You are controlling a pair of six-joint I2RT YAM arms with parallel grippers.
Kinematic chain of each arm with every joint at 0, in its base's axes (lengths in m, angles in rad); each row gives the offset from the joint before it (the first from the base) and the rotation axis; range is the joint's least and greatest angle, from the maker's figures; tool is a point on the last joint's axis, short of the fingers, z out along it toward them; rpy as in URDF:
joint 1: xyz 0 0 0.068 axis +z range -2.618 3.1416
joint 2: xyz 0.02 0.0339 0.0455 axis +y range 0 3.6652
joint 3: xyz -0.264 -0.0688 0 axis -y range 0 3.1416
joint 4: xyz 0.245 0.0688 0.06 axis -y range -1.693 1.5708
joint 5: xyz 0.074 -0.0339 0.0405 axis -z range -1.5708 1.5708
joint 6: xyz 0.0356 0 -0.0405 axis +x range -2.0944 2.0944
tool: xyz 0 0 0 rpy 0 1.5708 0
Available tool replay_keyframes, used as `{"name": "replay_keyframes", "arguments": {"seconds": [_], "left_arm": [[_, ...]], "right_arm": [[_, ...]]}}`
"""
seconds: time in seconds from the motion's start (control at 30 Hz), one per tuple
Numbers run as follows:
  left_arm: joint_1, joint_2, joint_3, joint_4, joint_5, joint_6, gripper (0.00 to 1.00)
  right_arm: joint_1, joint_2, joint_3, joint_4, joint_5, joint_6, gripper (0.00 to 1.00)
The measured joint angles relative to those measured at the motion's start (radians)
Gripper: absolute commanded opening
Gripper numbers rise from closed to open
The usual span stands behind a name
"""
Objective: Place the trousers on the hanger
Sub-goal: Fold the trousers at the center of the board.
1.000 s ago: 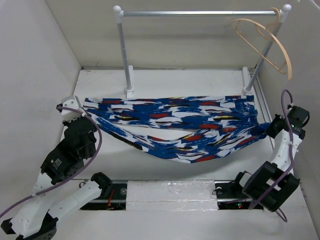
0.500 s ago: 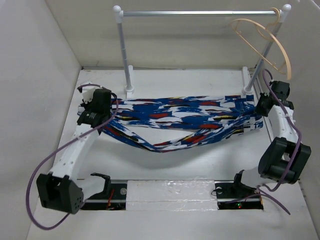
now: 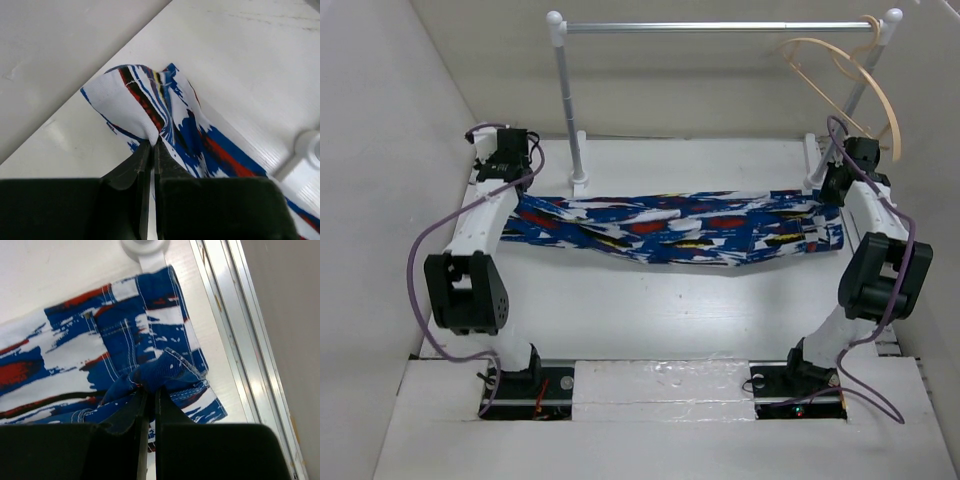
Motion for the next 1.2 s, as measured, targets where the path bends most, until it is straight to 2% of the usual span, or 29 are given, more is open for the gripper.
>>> {"name": "replay_keyframes", "arguments": {"seconds": [0.2,0.27,0.47,0.7,0.93,1.03,1.1,1.2], "left_arm": [[0.063,0.273,0.237,-0.075,0.009,-0.003,0.0],[0.067,0.302,0.252,-0.092,0.011,-0.01,0.0],[0.087,0.164,0.114,-0.132,0.034,-0.013,0.0],[0.125,0.116,0.114,-0.227,0.025,-0.017,0.0],[0.122,0.017,0.053,-0.302,0.037,-0.005,0.0],[0.122,0.068,0.148,-0.343,0.041,-0.006,0.0],[0.121,0.161,0.248,-0.346,0.042,-0.002,0.0],[0.121,0.358,0.447,-0.374,0.055,0.011,0.06]], "right_arm": [[0.022,0.1,0.098,0.008,0.043,-0.004,0.0],[0.024,0.119,0.111,0.013,0.05,-0.005,0.0],[0.015,0.121,0.108,0.053,0.031,-0.024,0.0],[0.009,0.213,0.172,0.057,-0.003,-0.043,0.0],[-0.026,0.185,0.103,0.105,-0.066,-0.044,0.0],[-0.032,0.195,0.12,0.094,-0.081,-0.045,0.0],[-0.031,0.224,0.158,0.088,-0.087,-0.046,0.0],[-0.031,0.264,0.194,0.092,-0.09,-0.046,0.0]]}}
